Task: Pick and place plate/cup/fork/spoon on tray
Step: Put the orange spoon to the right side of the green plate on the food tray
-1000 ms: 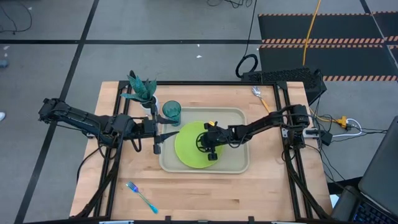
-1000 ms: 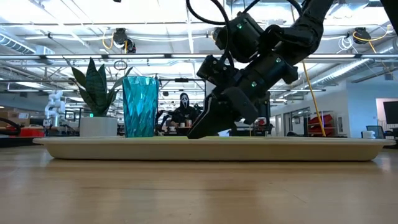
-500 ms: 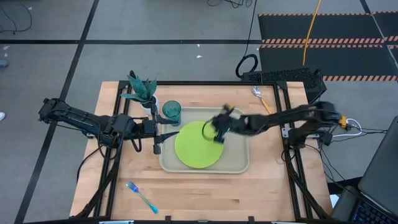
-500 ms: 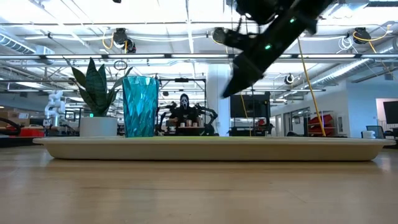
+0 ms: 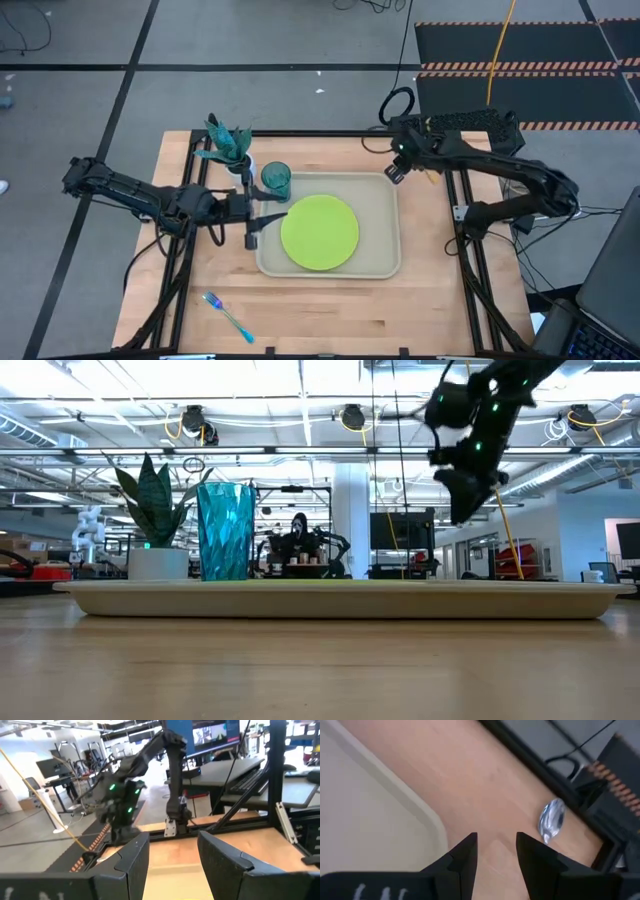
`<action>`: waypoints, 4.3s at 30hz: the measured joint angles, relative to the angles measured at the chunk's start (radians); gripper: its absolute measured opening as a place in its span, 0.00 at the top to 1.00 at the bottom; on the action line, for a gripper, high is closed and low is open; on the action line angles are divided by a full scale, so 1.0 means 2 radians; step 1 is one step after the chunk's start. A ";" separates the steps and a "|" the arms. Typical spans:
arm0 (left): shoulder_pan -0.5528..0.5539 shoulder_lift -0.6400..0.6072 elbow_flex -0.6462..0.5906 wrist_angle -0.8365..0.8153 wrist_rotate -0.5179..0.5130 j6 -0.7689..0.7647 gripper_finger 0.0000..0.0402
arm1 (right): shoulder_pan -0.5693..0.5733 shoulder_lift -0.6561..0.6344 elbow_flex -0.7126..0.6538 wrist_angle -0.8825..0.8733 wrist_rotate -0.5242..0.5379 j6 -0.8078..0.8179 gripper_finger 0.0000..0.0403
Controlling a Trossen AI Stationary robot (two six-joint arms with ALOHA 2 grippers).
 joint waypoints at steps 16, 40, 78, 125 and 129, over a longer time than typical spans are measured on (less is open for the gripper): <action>-0.030 -0.034 0.000 -0.035 0.000 0.005 0.57 | -0.172 0.141 0.000 -0.044 -0.043 -0.081 0.68; -0.030 -0.035 0.000 -0.038 0.000 -0.009 0.57 | -0.203 0.172 0.000 -0.035 -0.059 -0.091 0.68; -0.030 -0.035 0.000 -0.044 0.000 -0.016 0.57 | -0.153 0.208 -0.018 -0.058 -0.043 -0.070 0.83; 0.014 -0.065 0.000 -0.006 -0.045 0.130 0.57 | 0.249 0.010 -0.024 -0.003 -0.191 0.363 0.96; 0.019 -0.069 0.000 -0.021 -0.045 0.125 0.57 | 0.264 0.044 -0.024 -0.001 -0.191 0.382 0.96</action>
